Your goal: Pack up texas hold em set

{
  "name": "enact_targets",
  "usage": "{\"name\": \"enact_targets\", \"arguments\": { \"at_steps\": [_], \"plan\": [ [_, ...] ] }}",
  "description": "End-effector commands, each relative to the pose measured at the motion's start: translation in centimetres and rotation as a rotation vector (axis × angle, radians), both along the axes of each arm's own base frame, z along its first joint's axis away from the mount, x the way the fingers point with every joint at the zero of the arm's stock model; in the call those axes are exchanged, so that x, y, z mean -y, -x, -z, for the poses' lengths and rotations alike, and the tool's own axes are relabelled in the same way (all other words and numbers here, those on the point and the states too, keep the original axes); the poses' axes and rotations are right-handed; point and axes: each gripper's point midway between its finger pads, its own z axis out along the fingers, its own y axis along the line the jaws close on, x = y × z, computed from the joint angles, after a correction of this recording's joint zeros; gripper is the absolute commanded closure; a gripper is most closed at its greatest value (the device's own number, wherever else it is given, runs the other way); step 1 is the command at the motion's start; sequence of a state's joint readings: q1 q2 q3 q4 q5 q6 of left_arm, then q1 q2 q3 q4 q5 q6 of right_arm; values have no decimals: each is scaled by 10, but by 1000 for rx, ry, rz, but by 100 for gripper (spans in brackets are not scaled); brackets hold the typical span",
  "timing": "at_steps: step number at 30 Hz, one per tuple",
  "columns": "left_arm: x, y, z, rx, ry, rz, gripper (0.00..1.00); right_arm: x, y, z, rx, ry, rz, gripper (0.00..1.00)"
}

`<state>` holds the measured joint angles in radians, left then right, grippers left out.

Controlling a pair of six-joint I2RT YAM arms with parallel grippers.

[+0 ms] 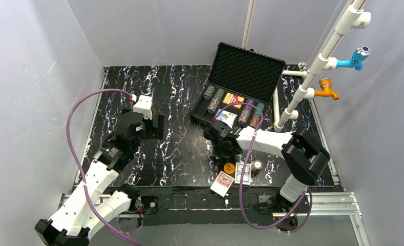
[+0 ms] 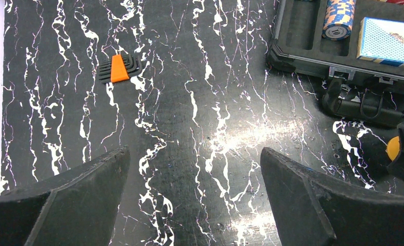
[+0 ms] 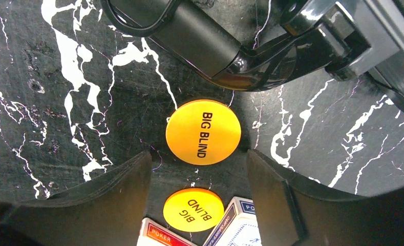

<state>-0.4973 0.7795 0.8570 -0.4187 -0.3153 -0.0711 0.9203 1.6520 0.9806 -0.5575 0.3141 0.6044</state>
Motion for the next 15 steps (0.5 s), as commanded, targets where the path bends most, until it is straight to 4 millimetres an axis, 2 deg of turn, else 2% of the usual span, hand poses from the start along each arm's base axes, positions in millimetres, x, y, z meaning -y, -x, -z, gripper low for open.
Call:
{"name": "enact_targets", "arguments": {
  "at_steps": [1, 7, 15],
  "plan": [
    [-6, 1, 1, 10, -12, -20, 2, 8, 0, 11, 0, 69, 5, 23],
    [-6, 1, 1, 10, -13, -20, 2, 10, -6, 12, 29, 93, 4, 24],
    [-6, 1, 2, 8, -16, -18, 2, 12, -1, 25, 6, 94, -7, 40]
  ]
}}
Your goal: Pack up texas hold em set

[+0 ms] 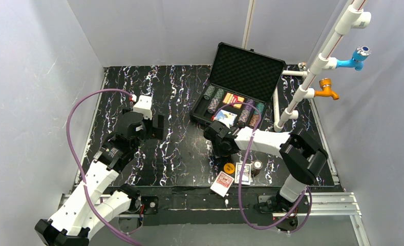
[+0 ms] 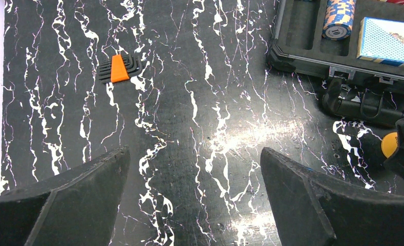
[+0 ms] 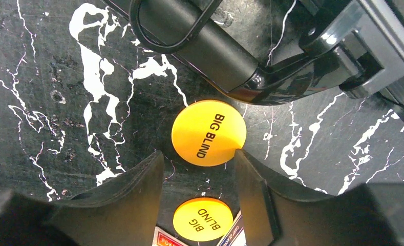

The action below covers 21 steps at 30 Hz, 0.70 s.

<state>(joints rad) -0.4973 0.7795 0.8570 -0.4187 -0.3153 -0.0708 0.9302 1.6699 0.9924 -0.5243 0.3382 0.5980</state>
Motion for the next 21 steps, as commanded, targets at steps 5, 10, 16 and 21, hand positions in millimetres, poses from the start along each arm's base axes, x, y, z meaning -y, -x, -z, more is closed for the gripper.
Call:
{"name": "enact_targets", "arguments": {
  "at_steps": [5, 10, 16, 21],
  "plan": [
    [-6, 0, 2, 6, -15, -18, 2, 21, 6, 24, -27, 104, 4, 49],
    [-6, 0, 2, 7, -17, -17, 2, 20, 5, 20, -21, 97, 5, 54],
    [-6, 0, 3, 6, -19, -17, 2, 18, 4, 13, -12, 85, 3, 57],
    [-6, 0, 3, 7, -19, -18, 2, 15, 3, 5, -7, 69, 1, 59]
  ]
}}
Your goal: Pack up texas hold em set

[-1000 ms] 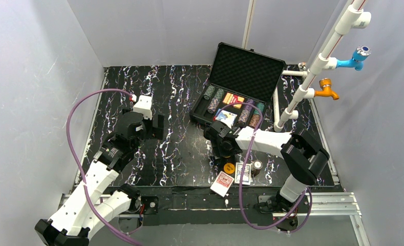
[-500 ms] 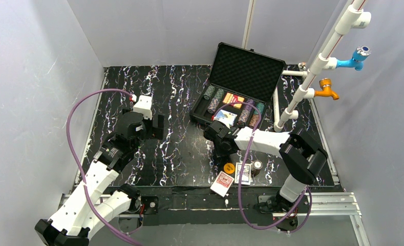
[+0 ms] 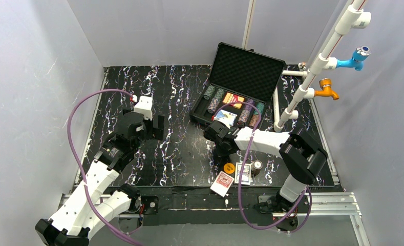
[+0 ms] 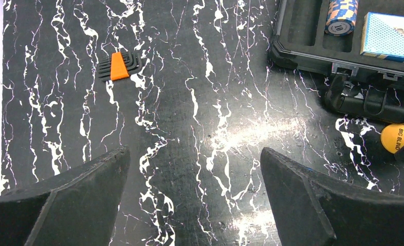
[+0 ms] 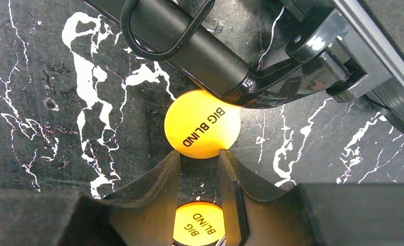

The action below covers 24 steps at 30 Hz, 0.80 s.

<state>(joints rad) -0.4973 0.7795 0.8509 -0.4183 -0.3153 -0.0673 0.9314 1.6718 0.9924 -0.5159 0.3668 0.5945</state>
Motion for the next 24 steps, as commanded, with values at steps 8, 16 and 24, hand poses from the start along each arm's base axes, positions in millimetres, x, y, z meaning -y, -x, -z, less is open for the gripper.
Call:
{"name": "enact_targets", "arguments": {
  "at_steps": [8, 16, 24],
  "plan": [
    [-6, 0, 0, 12, -15, -19, 2, 6, 5, -12, -14, 20, -6, 59],
    [-6, 0, -1, 14, -14, -20, 2, -5, 3, -36, 12, -44, -18, 59],
    [-7, 1, -1, 17, -14, -21, 2, -6, -4, -38, 46, -42, -12, 29]
  ]
}}
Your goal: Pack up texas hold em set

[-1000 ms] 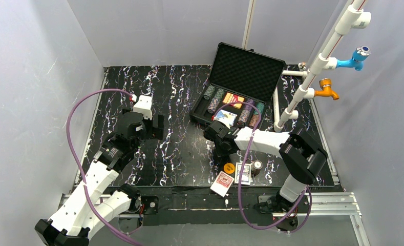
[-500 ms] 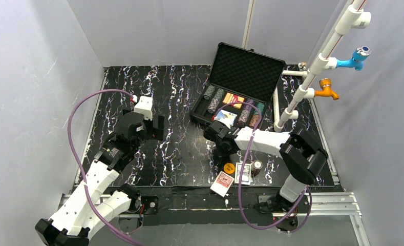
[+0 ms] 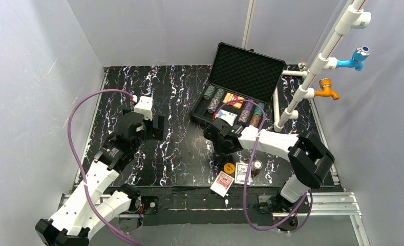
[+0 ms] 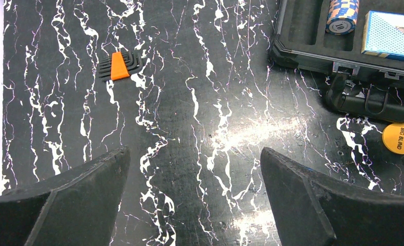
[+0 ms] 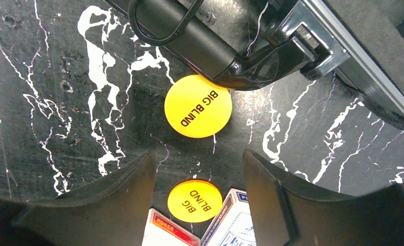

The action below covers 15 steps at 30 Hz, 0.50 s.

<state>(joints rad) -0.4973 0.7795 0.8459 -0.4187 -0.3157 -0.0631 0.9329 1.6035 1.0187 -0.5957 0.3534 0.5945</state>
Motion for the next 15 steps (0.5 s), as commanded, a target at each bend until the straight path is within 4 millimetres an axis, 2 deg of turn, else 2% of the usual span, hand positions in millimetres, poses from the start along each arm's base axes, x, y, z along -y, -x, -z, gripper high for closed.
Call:
{"name": "enact_targets", "arguments": {
  "at_steps": [1, 9, 15],
  "plan": [
    [-7, 0, -4, 22, -8, -23, 2, -7, -10, -12, 53, -12, -4, 26],
    [-7, 1, -4, 24, -9, -25, 2, -10, -25, 2, 76, -7, -12, 23],
    [-7, 1, -3, 23, -10, -26, 2, -11, -28, 16, 37, -27, -25, 23]
  ]
}}
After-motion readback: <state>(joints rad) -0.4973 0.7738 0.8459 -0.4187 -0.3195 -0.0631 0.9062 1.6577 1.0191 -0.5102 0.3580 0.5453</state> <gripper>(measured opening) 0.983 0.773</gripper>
